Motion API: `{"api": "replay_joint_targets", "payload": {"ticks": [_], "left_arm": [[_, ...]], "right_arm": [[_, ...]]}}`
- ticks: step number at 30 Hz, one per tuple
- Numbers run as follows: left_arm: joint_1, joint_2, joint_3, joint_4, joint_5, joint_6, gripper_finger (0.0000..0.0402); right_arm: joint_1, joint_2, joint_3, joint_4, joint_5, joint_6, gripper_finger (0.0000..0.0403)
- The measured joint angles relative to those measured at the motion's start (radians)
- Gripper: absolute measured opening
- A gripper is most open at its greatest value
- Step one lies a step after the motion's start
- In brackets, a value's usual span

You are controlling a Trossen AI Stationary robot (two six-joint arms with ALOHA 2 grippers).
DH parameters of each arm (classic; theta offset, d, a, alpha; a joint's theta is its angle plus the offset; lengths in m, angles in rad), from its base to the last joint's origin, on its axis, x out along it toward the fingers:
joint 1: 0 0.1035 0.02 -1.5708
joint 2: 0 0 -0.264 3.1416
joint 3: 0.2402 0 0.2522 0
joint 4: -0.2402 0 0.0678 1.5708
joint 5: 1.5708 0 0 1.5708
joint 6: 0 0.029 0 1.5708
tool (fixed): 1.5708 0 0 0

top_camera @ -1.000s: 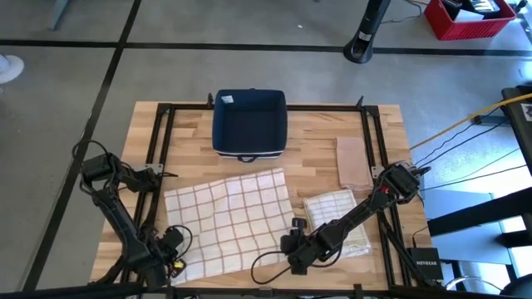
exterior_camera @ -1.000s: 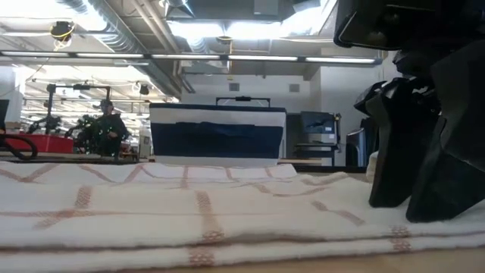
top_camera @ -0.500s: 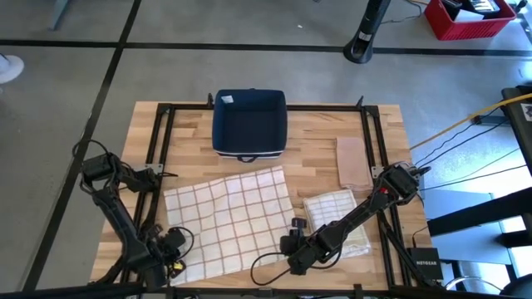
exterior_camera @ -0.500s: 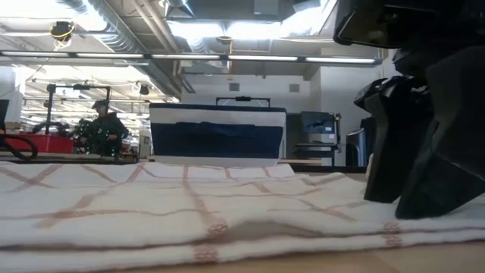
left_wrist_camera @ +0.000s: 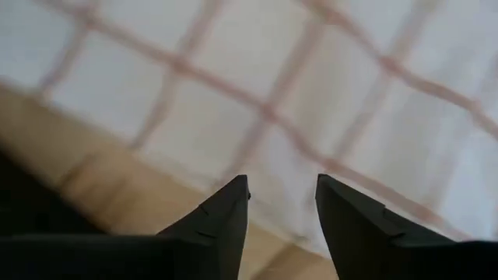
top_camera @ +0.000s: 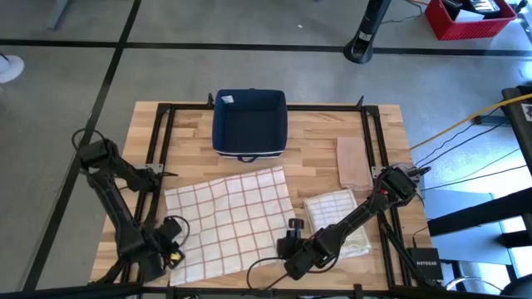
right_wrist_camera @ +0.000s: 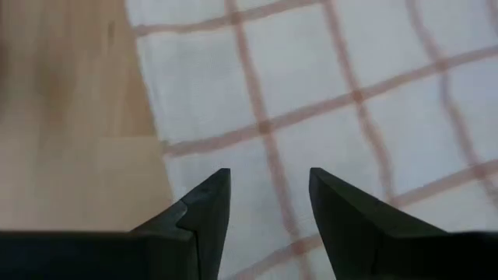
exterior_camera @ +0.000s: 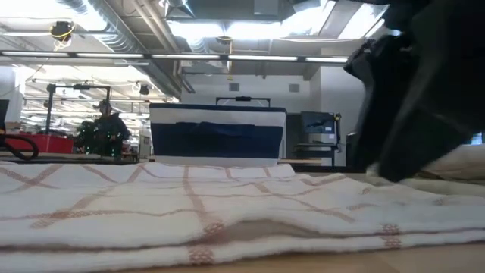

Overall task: Fold towel
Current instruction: Fold the white with brown pattern towel on the table

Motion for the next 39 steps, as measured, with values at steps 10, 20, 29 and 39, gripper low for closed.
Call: {"api": "replay_joint_targets", "payload": {"ticks": [10, 20, 29, 39], "left_arm": [[-0.079, 0.042, 0.0, -0.029, 0.033, -0.27, 0.0132], [-0.064, 0.073, -0.002, 0.015, 0.016, -0.276, 0.0131], [-0.065, 0.084, -0.001, 0.02, 0.024, -0.27, 0.0131], [0.045, 0.081, 0.009, 0.107, 0.093, -0.046, 0.0131]], "right_arm": [[-0.001, 0.005, -0.012, 0.034, 0.032, -0.011, 0.0179], [-0.001, 0.004, -0.015, 0.056, 0.028, -0.015, 0.0179], [-0.001, 0.003, -0.015, 0.056, 0.015, -0.01, 0.0179], [-0.003, 0.002, -0.014, 0.059, 0.013, -0.008, 0.0179]]}}
